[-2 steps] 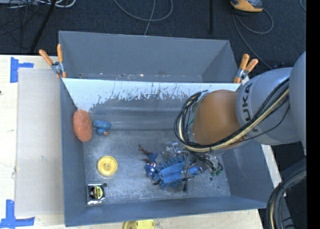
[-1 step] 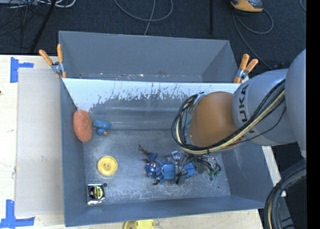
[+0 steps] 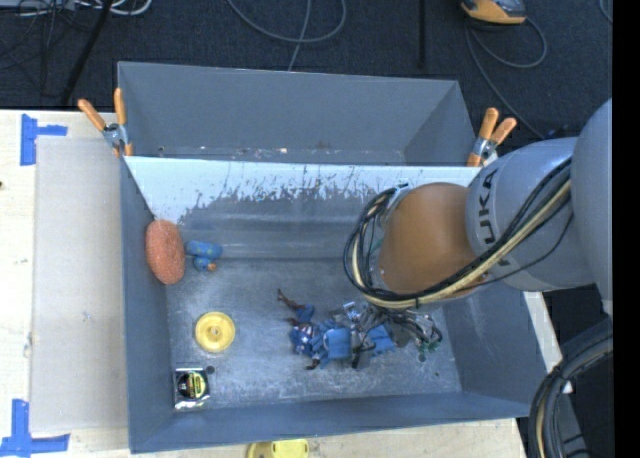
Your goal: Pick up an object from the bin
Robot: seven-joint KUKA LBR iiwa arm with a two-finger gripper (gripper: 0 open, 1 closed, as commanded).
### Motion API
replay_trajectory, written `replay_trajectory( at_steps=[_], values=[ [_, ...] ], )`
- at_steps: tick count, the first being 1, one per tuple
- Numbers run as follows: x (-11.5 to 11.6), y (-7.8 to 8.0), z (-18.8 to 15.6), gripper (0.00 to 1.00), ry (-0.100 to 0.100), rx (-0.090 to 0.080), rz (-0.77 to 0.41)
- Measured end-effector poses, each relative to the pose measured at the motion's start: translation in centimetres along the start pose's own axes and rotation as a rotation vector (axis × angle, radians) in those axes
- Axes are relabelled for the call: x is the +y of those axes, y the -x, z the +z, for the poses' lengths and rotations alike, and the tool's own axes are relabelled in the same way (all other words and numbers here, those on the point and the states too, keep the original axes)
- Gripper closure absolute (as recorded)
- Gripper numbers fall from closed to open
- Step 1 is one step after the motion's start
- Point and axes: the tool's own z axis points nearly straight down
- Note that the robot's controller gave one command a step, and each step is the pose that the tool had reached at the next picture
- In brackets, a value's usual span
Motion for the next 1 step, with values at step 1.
replay_trajectory(
  at_steps=[1],
  values=[
    [0.07, -0.14, -0.53, 1.00, 0.002, 0.006, -0.002]
  ],
)
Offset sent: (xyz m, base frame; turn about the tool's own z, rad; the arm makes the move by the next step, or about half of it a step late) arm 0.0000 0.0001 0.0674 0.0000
